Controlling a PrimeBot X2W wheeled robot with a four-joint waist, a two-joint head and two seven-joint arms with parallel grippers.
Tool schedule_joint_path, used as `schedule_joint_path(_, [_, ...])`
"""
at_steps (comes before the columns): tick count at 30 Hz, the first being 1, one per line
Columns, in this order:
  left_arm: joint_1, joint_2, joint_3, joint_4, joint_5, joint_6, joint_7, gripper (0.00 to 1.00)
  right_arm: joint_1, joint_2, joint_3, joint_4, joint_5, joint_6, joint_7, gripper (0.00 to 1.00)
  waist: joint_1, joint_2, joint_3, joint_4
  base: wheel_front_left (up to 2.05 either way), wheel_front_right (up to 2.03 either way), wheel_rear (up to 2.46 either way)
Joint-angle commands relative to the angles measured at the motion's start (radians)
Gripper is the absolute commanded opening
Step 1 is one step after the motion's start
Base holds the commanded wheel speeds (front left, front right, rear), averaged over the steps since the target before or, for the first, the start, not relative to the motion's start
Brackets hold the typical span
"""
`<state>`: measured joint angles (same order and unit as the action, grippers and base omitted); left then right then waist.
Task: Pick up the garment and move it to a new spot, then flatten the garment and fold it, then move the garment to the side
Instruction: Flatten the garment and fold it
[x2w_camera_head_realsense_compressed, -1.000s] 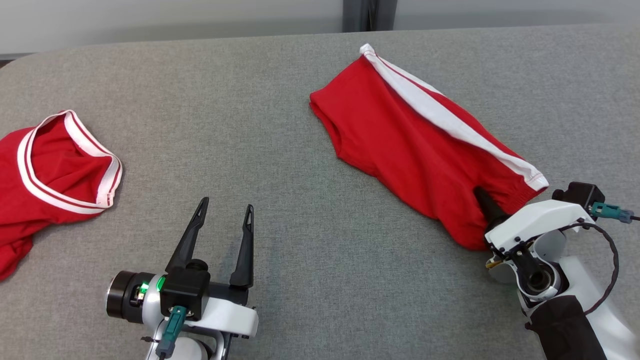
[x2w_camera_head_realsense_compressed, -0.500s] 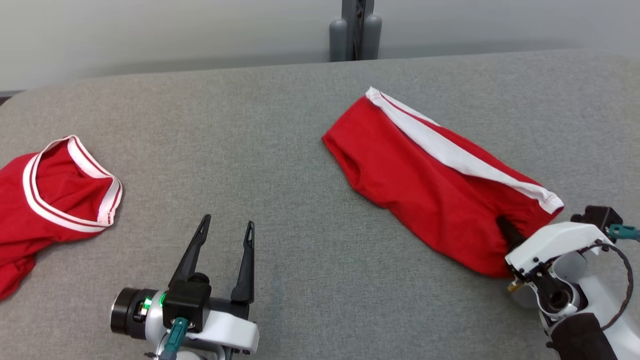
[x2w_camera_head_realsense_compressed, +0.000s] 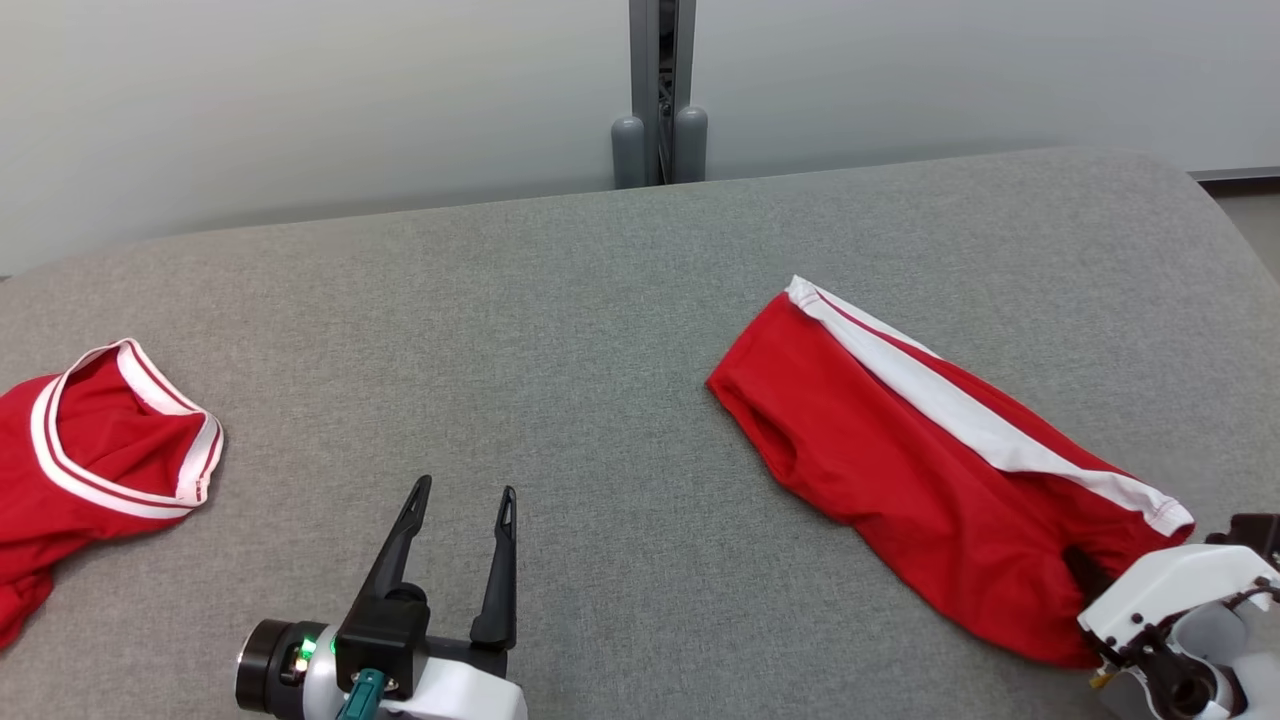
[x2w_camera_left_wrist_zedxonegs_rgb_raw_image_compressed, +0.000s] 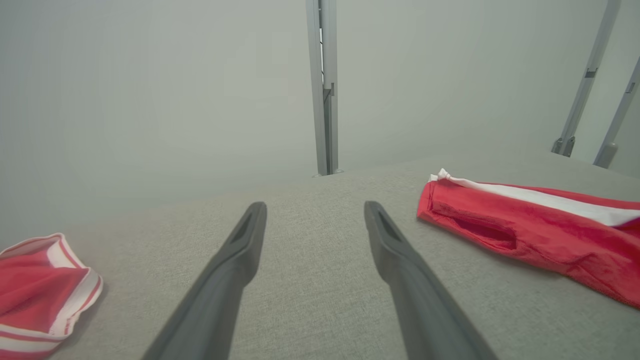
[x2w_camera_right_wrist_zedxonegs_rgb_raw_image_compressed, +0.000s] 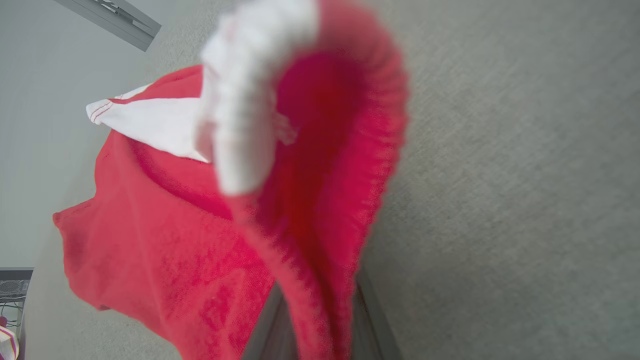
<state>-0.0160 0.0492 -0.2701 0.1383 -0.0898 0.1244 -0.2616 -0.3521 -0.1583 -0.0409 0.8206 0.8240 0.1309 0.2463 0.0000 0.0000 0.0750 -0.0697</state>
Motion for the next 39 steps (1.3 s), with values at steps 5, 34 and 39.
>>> schedule_joint_path(5, [0.01, 0.003, -0.016, 0.009, -0.019, 0.008, -0.003, 1.0, 0.034, 0.0, -0.073, -0.074, -0.084, 0.0, 0.054, 0.0, 0.0, 0.0, -0.005, -0.002, 0.0, 0.0, 0.0])
schedule_joint_path(34, [-0.061, 0.003, -0.046, 0.043, -0.038, 0.007, -0.004, 1.0, -0.301, 0.106, -0.226, -0.186, -0.324, 0.0, 0.259, 0.0, 0.0, 0.0, 0.101, 0.159, 0.0, 0.0, 0.0])
schedule_joint_path(39, [-0.072, 0.003, -0.052, 0.043, -0.037, 0.005, -0.004, 1.0, -0.383, 0.105, -0.201, -0.094, -0.31, 0.0, 0.216, 0.0, 0.0, 0.0, 0.128, 0.18, 0.0, 0.0, 0.0])
